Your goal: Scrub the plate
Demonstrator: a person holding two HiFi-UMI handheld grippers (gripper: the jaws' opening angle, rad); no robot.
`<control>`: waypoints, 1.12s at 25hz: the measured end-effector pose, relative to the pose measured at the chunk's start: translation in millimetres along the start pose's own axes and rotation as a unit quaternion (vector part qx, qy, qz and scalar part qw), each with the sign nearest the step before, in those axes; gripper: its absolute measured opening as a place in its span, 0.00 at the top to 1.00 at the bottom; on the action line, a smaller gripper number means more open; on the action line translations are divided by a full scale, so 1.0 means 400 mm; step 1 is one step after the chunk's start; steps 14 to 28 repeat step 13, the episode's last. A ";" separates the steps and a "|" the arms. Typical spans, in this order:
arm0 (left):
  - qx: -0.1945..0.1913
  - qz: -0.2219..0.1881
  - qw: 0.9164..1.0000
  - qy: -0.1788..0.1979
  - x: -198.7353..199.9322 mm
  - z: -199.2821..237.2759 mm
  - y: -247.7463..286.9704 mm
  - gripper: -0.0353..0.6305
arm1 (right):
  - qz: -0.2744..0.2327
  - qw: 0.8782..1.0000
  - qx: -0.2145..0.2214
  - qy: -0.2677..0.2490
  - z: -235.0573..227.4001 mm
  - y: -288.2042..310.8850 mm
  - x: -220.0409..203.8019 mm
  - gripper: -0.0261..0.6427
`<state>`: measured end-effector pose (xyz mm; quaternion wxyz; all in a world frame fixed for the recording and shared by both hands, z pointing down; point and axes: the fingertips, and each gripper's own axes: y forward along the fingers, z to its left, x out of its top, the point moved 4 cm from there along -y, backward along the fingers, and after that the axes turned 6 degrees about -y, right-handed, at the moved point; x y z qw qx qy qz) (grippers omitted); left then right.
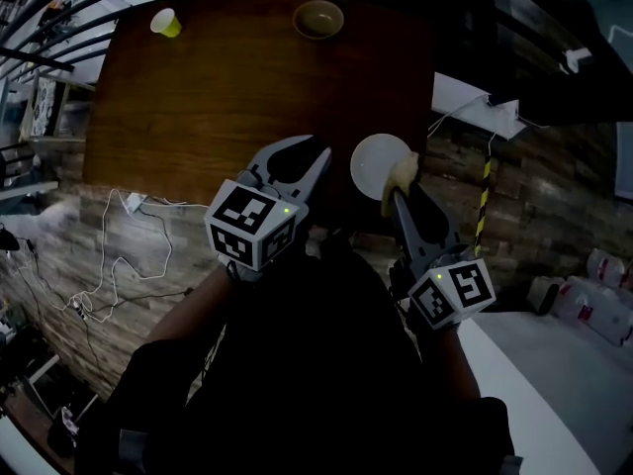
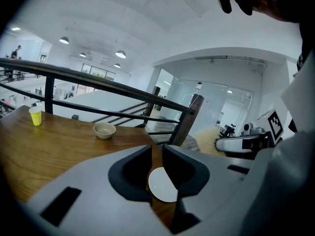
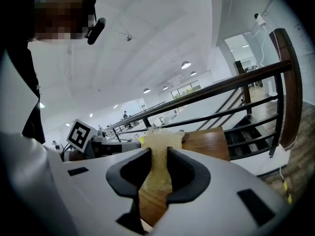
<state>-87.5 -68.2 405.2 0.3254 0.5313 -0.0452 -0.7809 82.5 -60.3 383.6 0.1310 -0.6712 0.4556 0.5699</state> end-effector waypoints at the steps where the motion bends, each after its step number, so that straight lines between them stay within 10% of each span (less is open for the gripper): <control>1: -0.001 0.002 1.000 0.002 0.001 -0.002 0.005 0.83 | 0.000 1.000 -0.002 0.000 -0.005 -0.001 -0.001 0.80; 28: -0.009 0.022 0.999 0.038 -0.007 -0.065 0.068 0.83 | 0.003 1.000 -0.015 0.007 -0.070 -0.035 -0.010 0.80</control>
